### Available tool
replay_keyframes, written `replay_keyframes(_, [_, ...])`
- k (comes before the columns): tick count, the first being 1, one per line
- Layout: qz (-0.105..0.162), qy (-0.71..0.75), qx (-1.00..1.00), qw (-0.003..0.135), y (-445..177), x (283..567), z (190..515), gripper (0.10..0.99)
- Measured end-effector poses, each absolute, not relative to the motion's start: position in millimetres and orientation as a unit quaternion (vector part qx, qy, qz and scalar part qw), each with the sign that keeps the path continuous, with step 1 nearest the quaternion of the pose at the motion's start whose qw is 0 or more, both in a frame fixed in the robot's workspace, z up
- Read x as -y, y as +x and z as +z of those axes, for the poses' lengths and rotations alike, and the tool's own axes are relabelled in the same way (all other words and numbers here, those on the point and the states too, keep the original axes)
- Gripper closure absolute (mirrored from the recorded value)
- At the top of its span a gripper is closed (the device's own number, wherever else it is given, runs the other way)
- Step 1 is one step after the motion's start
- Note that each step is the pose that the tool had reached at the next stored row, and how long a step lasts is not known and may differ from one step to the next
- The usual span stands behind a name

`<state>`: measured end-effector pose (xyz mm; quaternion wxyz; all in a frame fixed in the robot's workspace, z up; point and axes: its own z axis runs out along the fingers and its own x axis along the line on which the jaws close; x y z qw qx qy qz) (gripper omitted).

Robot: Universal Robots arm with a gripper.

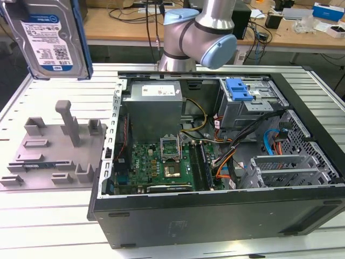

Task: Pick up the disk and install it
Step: 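Pick up the disk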

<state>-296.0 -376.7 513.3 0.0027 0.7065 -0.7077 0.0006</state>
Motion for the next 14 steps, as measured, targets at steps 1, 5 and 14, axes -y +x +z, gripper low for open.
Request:
replay_keyframes(1, [0.000, 0.706, 0.708, 0.003, -293, 378, 513, 0.722])
replay_keyframes(5, [-0.001, 0.706, 0.708, 0.002, -280, 386, 513, 0.722])
replay_keyframes(14, [-0.005, 0.706, 0.708, 0.000, -251, 404, 512, 0.722])
